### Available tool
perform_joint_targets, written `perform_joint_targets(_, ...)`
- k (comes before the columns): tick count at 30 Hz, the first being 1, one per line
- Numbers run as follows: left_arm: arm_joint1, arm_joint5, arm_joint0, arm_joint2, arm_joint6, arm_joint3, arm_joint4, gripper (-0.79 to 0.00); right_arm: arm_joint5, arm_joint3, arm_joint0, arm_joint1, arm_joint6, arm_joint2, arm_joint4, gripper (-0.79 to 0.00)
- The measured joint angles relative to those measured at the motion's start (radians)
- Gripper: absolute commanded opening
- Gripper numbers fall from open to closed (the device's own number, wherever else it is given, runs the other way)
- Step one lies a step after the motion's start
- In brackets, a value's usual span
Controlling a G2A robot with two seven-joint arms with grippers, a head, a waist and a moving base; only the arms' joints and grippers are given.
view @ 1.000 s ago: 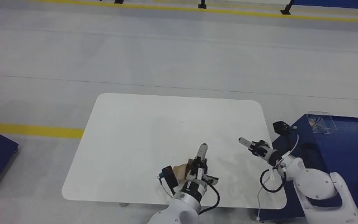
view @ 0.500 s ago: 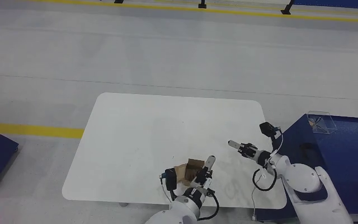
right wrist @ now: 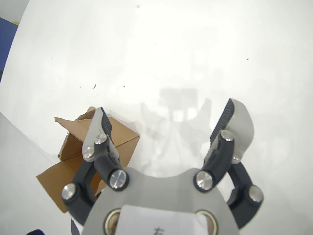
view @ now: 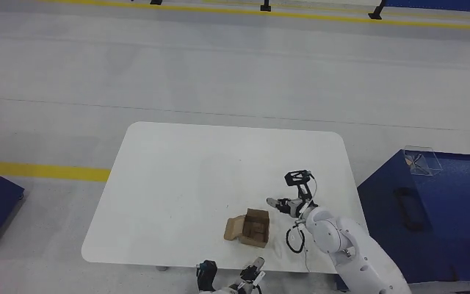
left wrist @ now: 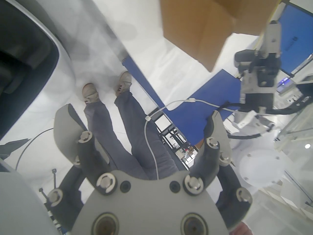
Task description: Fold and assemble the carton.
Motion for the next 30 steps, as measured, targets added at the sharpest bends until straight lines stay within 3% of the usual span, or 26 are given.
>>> perform_joint_targets(13,-0.063,-0.016,-0.108,-0.008,0.148,0.176,-0.065,0.0,-0.052,-0.009,0.002,-0.016,-0.003,-0.027,-0.009,0.0)
perform_joint_targets(30,-0.129,-0.053,-0.193,-0.005,0.216,0.301,-0.093,0.0,-0.123,-0.053,-0.068,-0.012,0.019,0.022,-0.013,0.0)
